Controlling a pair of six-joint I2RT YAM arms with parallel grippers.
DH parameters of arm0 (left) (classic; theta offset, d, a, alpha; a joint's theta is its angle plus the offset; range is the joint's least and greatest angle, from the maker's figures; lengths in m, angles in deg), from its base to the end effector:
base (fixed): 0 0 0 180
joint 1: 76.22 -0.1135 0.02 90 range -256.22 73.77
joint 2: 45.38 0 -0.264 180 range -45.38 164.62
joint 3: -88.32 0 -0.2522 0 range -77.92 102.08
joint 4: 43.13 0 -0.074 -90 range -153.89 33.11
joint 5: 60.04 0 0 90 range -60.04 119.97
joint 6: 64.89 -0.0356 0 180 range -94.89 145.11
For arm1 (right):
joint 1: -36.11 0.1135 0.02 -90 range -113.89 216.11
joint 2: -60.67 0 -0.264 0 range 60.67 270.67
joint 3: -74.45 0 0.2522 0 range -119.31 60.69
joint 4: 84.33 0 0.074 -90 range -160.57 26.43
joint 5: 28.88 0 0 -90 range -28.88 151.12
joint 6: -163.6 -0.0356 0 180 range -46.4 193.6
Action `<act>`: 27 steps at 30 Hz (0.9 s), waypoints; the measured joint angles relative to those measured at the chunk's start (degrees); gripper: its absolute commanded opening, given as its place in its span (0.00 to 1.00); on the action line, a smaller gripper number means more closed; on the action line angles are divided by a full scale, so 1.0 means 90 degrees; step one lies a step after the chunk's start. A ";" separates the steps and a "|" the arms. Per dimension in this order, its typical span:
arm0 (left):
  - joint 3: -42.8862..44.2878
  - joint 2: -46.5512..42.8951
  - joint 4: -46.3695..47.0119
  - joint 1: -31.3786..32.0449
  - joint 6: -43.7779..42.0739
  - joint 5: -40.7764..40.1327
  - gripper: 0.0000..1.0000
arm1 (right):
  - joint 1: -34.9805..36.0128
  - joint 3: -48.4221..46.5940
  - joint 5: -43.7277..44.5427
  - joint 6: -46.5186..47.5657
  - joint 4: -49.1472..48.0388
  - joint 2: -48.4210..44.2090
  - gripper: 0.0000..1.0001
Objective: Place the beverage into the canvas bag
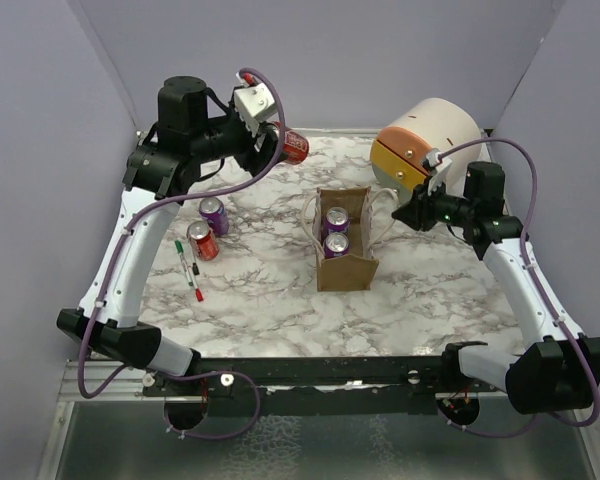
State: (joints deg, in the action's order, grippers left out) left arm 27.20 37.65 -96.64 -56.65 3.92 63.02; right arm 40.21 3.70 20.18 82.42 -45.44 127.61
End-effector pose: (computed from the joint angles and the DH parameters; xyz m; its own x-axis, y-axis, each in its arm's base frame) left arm 0.2680 -0.1159 0.4918 0.0120 0.3173 -0.9483 0.8217 0.5372 0.1901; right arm 0.2485 0.0412 0.3152 -0.4762 -0.1503 -0.8664 -0.6698 0.7004 0.2467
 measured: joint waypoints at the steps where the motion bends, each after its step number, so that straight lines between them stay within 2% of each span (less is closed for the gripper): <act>1: 0.0063 0.0000 0.0034 0.0029 0.0104 0.0104 0.00 | 0.0000 0.0002 -0.0012 0.0002 0.0000 0.0000 0.18; 13: 0.1032 0.0408 0.0483 0.0692 0.1095 0.0903 0.00 | -0.0010 0.0017 -0.0151 0.0005 -0.0005 0.0000 0.15; 27: 0.1088 0.1093 0.0702 0.1484 0.1562 0.0986 0.00 | -0.0010 0.0017 -0.0182 0.0005 -0.0010 0.0000 0.15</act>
State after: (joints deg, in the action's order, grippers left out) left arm 36.99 47.48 -90.32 -43.30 17.97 71.90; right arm 40.12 3.85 18.54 82.47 -45.53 127.61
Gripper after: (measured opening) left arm 0.681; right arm 0.157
